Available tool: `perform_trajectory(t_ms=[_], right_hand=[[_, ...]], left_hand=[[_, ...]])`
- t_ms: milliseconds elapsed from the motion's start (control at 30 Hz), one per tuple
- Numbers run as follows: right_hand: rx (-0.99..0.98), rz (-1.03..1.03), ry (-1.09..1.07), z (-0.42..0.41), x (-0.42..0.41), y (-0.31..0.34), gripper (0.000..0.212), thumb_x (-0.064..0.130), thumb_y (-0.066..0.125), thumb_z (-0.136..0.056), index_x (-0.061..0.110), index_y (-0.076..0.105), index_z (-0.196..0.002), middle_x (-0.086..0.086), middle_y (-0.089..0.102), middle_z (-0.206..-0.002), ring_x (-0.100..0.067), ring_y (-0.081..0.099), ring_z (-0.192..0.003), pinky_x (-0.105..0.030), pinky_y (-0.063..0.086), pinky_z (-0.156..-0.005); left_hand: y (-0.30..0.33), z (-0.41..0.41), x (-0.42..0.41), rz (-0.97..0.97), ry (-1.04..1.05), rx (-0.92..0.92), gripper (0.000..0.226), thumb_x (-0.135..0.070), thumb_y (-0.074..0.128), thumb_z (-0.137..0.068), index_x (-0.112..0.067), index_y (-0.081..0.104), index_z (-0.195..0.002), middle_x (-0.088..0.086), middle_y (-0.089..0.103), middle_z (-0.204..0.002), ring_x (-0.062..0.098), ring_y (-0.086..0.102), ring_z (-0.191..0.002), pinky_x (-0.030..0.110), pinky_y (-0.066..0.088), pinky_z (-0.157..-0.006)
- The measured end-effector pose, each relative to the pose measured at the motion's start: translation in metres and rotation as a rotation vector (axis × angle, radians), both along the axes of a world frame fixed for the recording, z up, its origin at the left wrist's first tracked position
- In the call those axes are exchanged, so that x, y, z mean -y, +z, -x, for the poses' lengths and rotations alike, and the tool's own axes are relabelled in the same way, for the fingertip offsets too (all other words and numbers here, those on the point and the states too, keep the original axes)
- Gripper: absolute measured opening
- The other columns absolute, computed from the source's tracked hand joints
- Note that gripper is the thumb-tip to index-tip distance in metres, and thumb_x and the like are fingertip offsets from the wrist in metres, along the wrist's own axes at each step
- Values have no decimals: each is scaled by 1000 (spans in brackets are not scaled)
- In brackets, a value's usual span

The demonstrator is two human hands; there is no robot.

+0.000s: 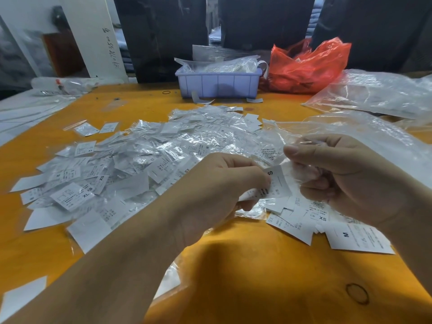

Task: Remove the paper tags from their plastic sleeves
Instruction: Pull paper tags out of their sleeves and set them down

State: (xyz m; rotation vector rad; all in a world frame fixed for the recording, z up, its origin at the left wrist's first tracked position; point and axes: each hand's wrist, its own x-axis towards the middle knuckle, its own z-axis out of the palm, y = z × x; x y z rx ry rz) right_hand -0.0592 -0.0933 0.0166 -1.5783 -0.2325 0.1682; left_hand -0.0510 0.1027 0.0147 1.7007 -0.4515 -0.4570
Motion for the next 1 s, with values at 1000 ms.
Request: perform_trajectory(t_ms=[1000], right_hand=[[-7, 96, 115, 0, 2, -5, 30, 26, 73, -72, -1, 61, -76, -4, 26, -55, -16, 17, -50, -22, 19, -41]], left_hand=[[-8, 1, 3, -42, 48, 194, 28, -41, 63, -90, -18, 73, -77, -10, 59, -63, 2, 47, -51, 10, 34, -45]])
